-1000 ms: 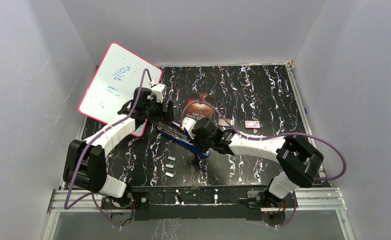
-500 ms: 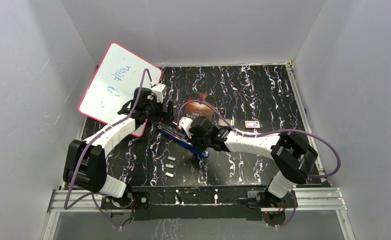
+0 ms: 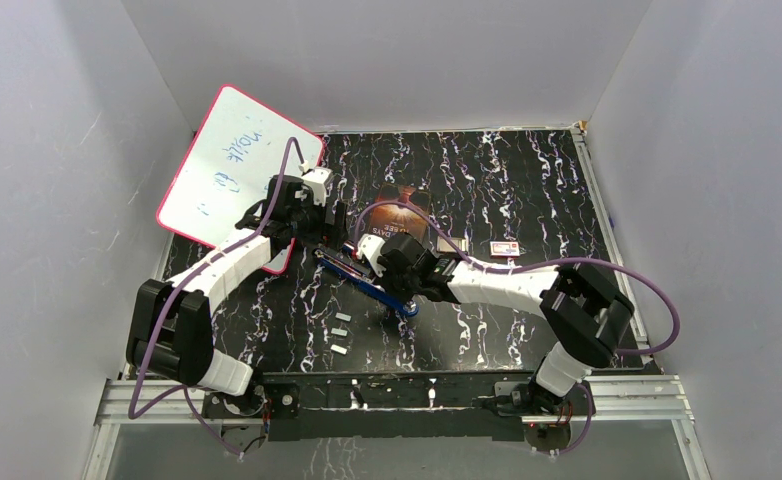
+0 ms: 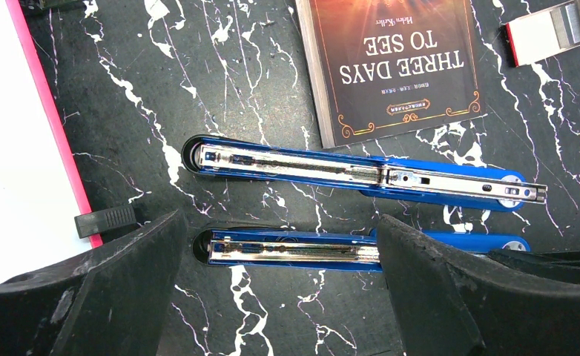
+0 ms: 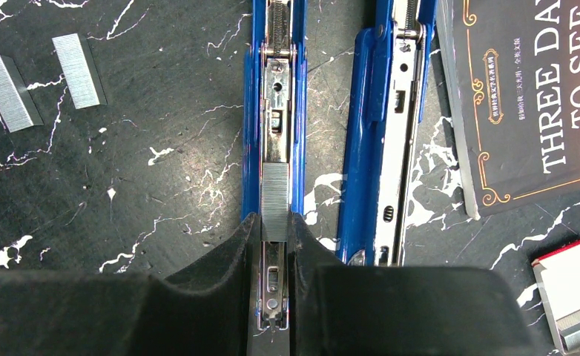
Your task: Load the staples into the stapler
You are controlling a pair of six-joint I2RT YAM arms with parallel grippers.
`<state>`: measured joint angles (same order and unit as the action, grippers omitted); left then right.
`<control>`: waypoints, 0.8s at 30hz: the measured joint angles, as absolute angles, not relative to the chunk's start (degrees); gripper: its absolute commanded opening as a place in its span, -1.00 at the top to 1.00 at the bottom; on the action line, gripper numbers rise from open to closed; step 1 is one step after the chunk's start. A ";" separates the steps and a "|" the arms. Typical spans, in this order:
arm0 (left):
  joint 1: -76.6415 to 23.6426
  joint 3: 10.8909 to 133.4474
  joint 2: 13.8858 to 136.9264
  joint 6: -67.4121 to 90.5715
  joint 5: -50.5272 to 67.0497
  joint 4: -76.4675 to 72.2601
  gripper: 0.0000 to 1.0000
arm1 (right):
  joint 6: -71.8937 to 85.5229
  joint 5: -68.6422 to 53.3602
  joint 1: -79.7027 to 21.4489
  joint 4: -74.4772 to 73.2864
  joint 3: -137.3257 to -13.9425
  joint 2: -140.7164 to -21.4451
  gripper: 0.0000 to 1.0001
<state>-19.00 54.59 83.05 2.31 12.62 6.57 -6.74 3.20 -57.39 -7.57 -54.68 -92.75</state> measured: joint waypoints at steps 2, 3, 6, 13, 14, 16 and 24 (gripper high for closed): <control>-19.00 54.59 83.05 2.31 12.60 6.57 -0.96 | -6.63 3.09 -57.39 -7.57 -54.68 -92.75 0.48; -19.00 54.59 83.07 2.31 12.60 6.57 -0.97 | -6.59 3.01 -57.39 -7.55 -54.68 -92.73 0.44; -19.00 54.59 83.05 2.31 12.60 6.57 -0.96 | -6.17 2.72 -57.39 -7.53 -54.63 -92.58 0.34; -19.05 54.59 83.05 2.31 12.60 6.57 -0.96 | -4.93 2.09 -57.39 -6.37 -54.43 -89.12 0.15; -19.05 54.59 83.05 2.31 12.62 6.57 -0.96 | -4.67 2.09 -57.39 -5.43 -54.15 -88.01 0.17; -19.05 54.59 83.05 2.31 12.60 6.57 -0.96 | -4.54 2.17 -57.39 -4.71 -53.87 -87.29 0.25; -19.11 54.59 83.05 2.31 12.62 6.59 -0.96 | -3.38 3.11 -56.93 -2.85 -54.24 -89.86 0.33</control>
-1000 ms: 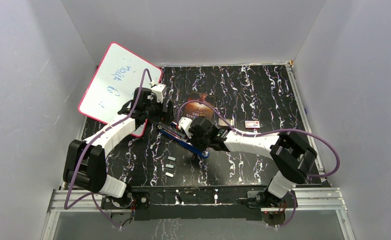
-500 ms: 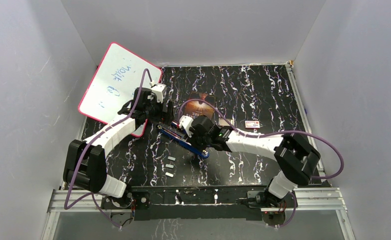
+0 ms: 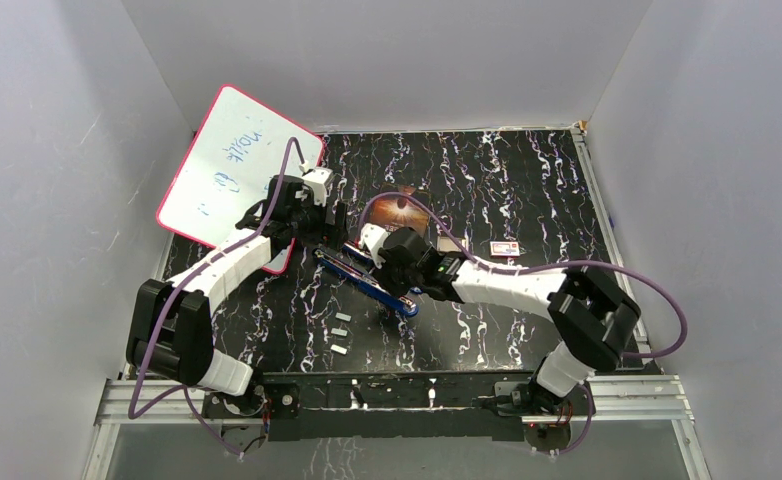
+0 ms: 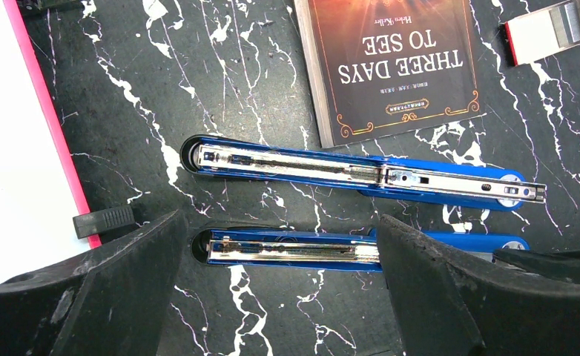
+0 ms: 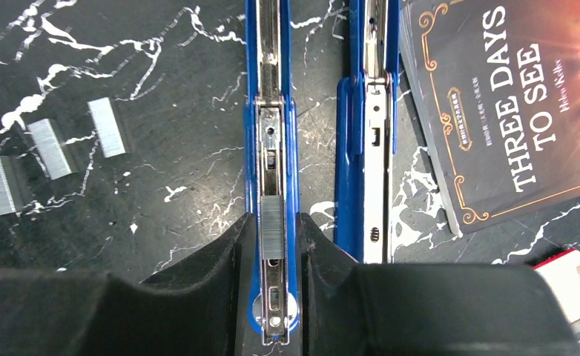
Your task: Load the staples into the stapler
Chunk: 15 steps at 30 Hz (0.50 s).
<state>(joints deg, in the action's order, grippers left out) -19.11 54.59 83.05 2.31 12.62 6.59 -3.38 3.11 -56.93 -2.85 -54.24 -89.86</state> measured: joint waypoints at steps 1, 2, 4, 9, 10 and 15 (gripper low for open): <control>-19.14 54.59 83.05 2.31 12.62 6.59 -0.96 | -3.27 3.07 -56.73 -2.85 -54.39 -90.65 0.33; -19.16 54.59 83.05 2.31 12.62 6.59 -0.96 | -3.18 3.01 -56.53 -2.90 -54.57 -91.39 0.33; -19.22 54.59 83.05 2.31 12.60 6.59 -0.96 | -3.11 2.79 -56.16 -2.83 -54.70 -92.49 0.33; -19.25 54.59 83.05 2.31 12.62 6.61 -0.96 | -2.72 1.93 -55.35 -2.83 -54.70 -93.34 0.34; -19.25 54.59 83.05 2.31 12.62 6.66 -0.96 | -2.70 1.69 -55.18 -2.79 -54.70 -93.34 0.34; -19.25 54.59 83.05 2.31 12.60 6.94 -0.96 | -2.24 1.08 -54.72 -2.39 -54.76 -93.78 0.33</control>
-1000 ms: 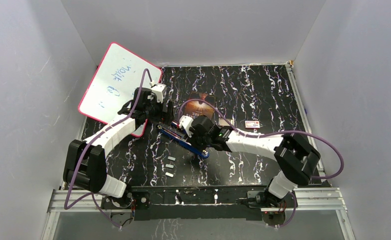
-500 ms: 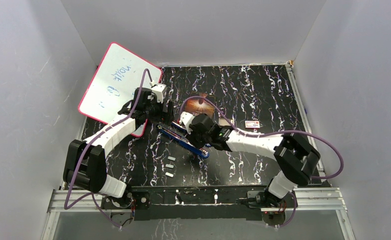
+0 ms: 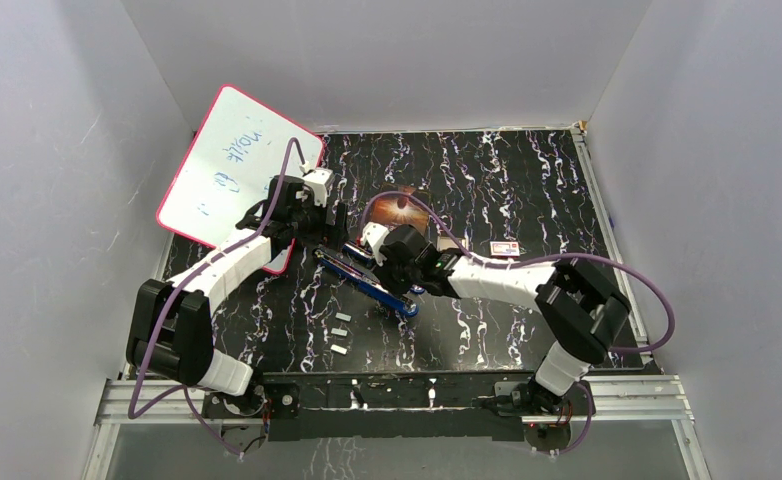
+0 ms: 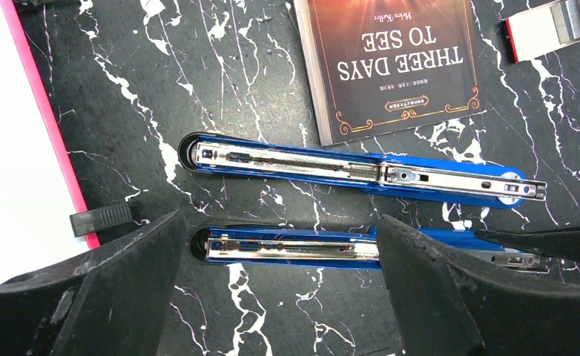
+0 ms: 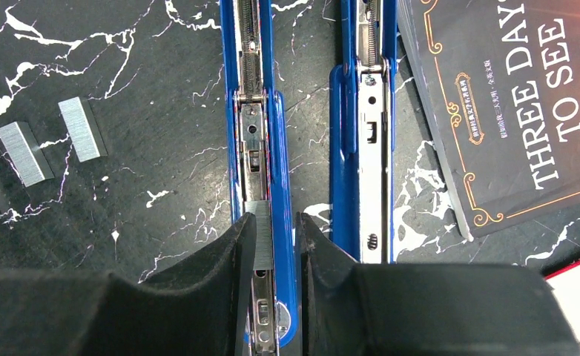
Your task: Load the staples into the stapler
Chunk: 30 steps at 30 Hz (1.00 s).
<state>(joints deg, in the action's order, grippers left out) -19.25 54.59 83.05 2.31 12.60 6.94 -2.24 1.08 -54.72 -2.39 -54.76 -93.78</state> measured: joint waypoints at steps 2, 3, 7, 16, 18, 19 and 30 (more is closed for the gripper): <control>-19.27 54.59 83.05 2.28 12.60 6.94 -0.96 | -2.11 0.93 -54.59 -2.26 -54.98 -94.24 0.32; -19.27 54.59 83.05 2.28 12.60 6.94 -0.96 | -2.11 0.86 -54.52 -1.93 -55.00 -94.50 0.32; -19.27 54.59 83.05 2.13 12.53 6.94 -0.96 | -2.09 0.43 -54.37 -1.50 -55.77 -95.77 0.31; -19.27 54.59 83.05 2.09 12.43 6.94 -0.96 | -2.11 -0.03 -54.35 -1.19 -56.45 -97.34 0.34; -19.27 54.59 83.05 2.09 12.43 6.94 -0.96 | -2.13 -0.03 -54.35 -1.19 -56.49 -97.45 0.34; -19.29 54.59 83.05 2.09 12.43 6.94 -0.96 | -2.15 -0.01 -54.35 -1.21 -56.49 -97.47 0.33; -19.64 54.59 83.05 2.07 12.40 6.94 -0.96 | -4.75 -0.01 -54.35 -4.51 -56.03 -95.85 0.28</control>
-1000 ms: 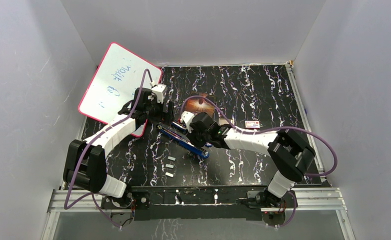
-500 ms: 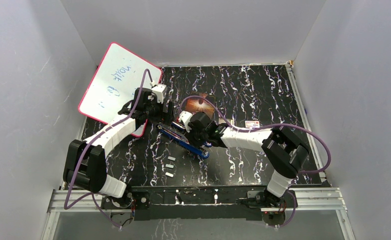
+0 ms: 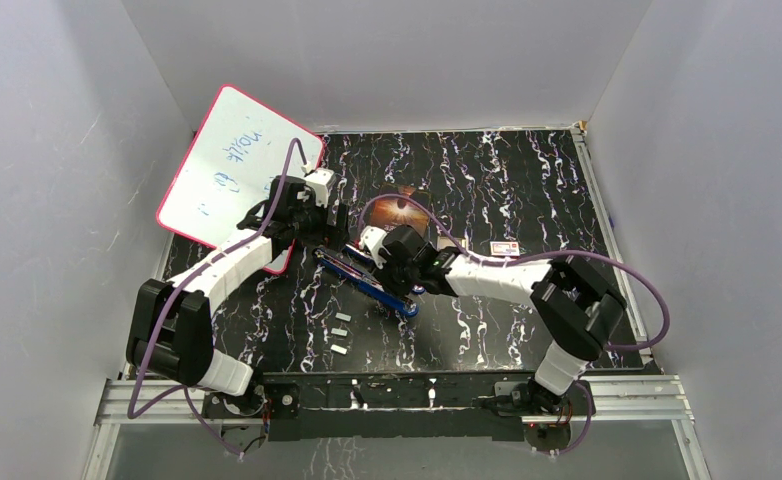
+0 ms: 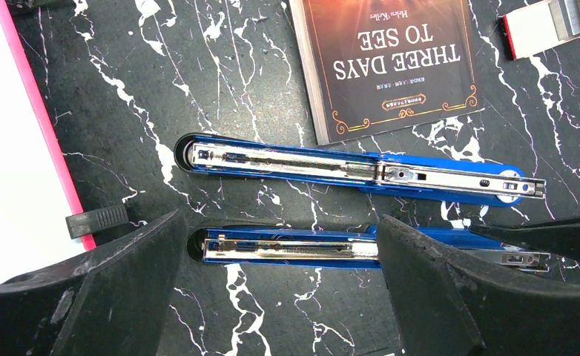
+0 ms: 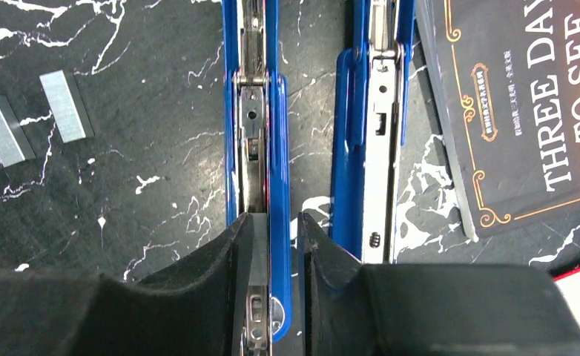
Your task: Load the staples into the stapler
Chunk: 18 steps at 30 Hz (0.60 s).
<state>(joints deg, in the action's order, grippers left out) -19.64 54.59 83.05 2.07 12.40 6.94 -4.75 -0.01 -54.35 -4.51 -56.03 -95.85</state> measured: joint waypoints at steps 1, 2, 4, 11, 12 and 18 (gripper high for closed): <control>-19.64 54.59 83.05 2.07 12.38 6.94 -0.96 | -4.93 0.01 -54.35 -4.89 -55.77 -95.50 0.28; -19.64 54.59 83.05 2.07 12.38 6.94 -0.96 | -5.02 -0.01 -54.35 -5.28 -55.51 -95.11 0.28; -19.64 54.59 83.07 2.07 12.40 6.94 -0.96 | -5.21 -0.01 -54.35 -6.35 -55.18 -94.39 0.28; -19.64 54.59 83.05 2.07 12.40 6.94 -0.96 | -5.32 0.16 -54.35 -9.41 -53.47 -91.64 0.28; -19.64 54.59 83.05 2.07 12.40 6.94 -0.96 | -5.30 0.23 -54.35 -9.80 -53.34 -91.39 0.27; -19.64 54.59 83.05 2.07 12.43 6.94 -0.96 | -4.89 0.69 -54.35 -9.96 -52.64 -89.41 0.25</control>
<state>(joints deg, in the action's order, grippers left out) -19.64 54.59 83.05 2.07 12.43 6.94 -4.89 0.69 -54.35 -9.96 -52.64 -89.41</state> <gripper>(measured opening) 0.981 0.368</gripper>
